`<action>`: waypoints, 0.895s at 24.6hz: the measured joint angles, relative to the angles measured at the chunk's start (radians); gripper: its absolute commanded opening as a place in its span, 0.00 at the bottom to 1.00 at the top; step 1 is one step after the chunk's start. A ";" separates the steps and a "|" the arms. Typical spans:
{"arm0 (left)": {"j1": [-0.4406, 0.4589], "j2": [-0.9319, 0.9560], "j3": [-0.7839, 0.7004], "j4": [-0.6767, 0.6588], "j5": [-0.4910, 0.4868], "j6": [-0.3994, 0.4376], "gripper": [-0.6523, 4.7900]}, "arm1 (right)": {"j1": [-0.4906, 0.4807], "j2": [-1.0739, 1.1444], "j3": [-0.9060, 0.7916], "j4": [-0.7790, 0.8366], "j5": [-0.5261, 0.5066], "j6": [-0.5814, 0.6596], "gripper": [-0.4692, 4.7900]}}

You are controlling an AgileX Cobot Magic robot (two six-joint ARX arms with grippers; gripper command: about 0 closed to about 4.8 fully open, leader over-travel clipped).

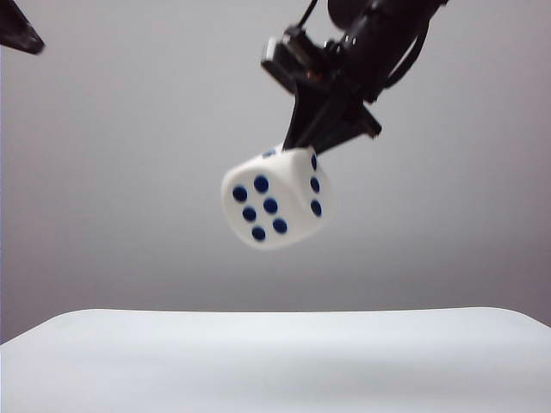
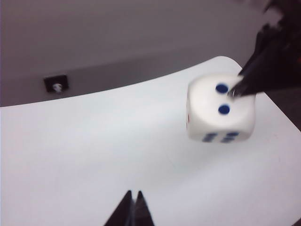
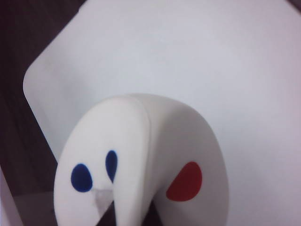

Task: Pick up the dice on the table and roll the dice.

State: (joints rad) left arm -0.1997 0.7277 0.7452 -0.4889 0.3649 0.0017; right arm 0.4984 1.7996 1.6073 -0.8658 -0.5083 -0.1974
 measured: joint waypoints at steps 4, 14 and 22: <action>0.000 0.067 0.000 0.013 0.029 0.005 0.11 | -0.001 -0.070 -0.003 0.058 0.027 -0.007 0.11; 0.000 0.071 0.000 0.118 0.037 0.006 0.11 | -0.001 -0.423 -0.003 0.268 0.149 -0.022 1.00; 0.000 0.071 0.000 0.154 0.037 0.006 0.11 | -0.009 -0.605 -0.001 0.262 0.175 -0.040 1.00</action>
State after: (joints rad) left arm -0.1993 0.7990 0.7452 -0.3347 0.4015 0.0074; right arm 0.4896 1.1946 1.6066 -0.6033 -0.3336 -0.2371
